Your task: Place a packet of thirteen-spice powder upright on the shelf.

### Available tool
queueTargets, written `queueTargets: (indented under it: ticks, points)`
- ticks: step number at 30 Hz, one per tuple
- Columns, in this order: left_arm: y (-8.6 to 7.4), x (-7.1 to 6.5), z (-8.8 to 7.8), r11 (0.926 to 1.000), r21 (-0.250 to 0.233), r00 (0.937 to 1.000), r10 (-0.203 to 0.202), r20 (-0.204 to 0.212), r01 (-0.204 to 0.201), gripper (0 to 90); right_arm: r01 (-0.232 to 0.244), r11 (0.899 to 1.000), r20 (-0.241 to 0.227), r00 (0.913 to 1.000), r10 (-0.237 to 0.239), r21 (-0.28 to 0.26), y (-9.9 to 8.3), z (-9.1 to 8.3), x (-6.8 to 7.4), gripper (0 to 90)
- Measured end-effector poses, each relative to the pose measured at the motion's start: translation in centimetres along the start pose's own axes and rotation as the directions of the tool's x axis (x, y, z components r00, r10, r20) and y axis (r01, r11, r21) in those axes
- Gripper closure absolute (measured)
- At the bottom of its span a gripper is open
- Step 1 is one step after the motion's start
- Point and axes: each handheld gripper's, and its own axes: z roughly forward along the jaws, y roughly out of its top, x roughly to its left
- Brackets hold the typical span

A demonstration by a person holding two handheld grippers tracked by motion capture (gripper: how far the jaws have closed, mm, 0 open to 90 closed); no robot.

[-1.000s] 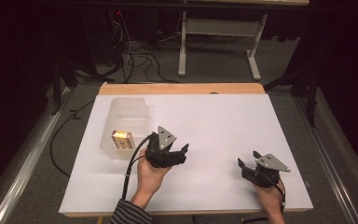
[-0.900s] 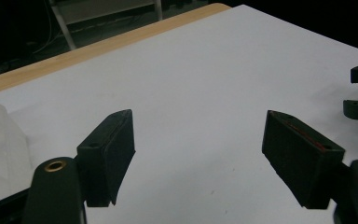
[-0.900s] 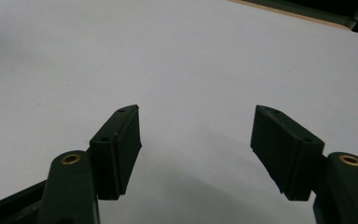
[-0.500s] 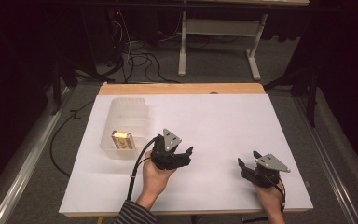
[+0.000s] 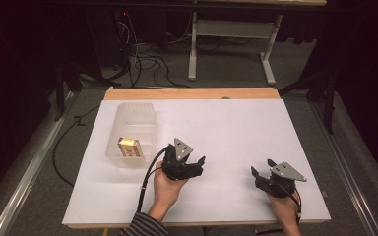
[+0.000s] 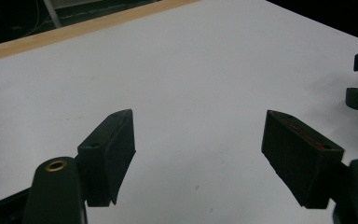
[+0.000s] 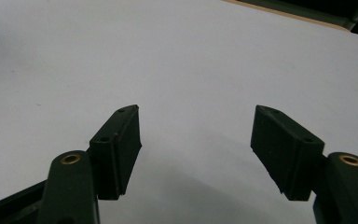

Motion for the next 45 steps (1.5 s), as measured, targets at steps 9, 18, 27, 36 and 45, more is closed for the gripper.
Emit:
queueTargets:
  ticks: [9,18,27,36,45]
  points:
    - [-1.1,-0.4,1.3,0.9994,0.031,0.9999,-0.011,-0.003,0.011,26.5,0.001,1.0,0.001,1.0,-0.001,0.001,0.0,0.0,0.0,33.5]
    - [-1.9,-0.1,2.5,0.9981,0.044,0.999,-0.044,-0.006,0.044,26.8,0.0,1.0,0.002,1.0,0.0,0.0,0.0,0.0,0.0,33.5]
    - [-2.6,0.0,3.6,0.9972,0.052,0.9985,-0.053,-0.016,0.054,27.1,0.001,1.0,0.002,1.0,-0.001,-0.001,0.0,0.0,0.0,33.5]
    - [-3.4,0.0,4.6,0.9977,0.05,0.9982,-0.044,-0.04,0.046,27.4,-0.005,1.0,0.001,1.0,0.005,-0.002,0.0,0.0,0.0,33.5]
    - [-3.8,0.2,5.2,0.9992,0.017,0.9972,-0.036,-0.065,0.038,27.3,-0.004,1.0,0.0,1.0,0.004,-0.002,0.0,0.0,0.0,33.5]
